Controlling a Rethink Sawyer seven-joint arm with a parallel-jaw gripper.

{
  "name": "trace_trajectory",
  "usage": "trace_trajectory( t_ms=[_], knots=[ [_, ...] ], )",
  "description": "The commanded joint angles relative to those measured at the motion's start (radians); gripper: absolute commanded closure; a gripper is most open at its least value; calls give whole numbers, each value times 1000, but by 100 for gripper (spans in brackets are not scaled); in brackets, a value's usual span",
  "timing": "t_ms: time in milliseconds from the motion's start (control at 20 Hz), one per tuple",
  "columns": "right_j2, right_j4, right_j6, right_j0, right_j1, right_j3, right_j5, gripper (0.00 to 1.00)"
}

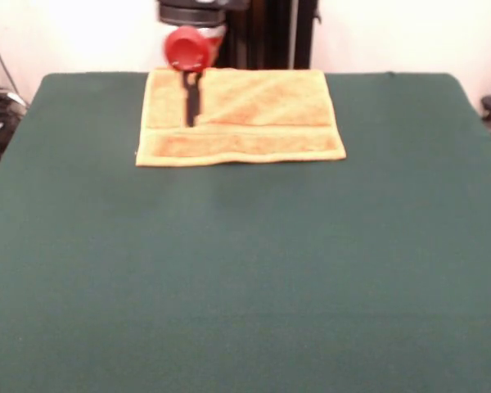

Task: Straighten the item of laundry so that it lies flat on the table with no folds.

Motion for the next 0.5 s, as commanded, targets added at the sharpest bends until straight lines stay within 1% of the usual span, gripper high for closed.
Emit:
trace_trajectory(
  t_ms=[50,150,250,350,500],
  knots=[
    [-53,180,303,114,16,197,44,0],
    [-5,182,291,65,55,237,-7,0],
    [64,150,275,-8,110,271,-83,0],
    [44,147,291,1,158,279,-146,0],
    [32,143,293,4,208,288,-195,0]
  ],
)
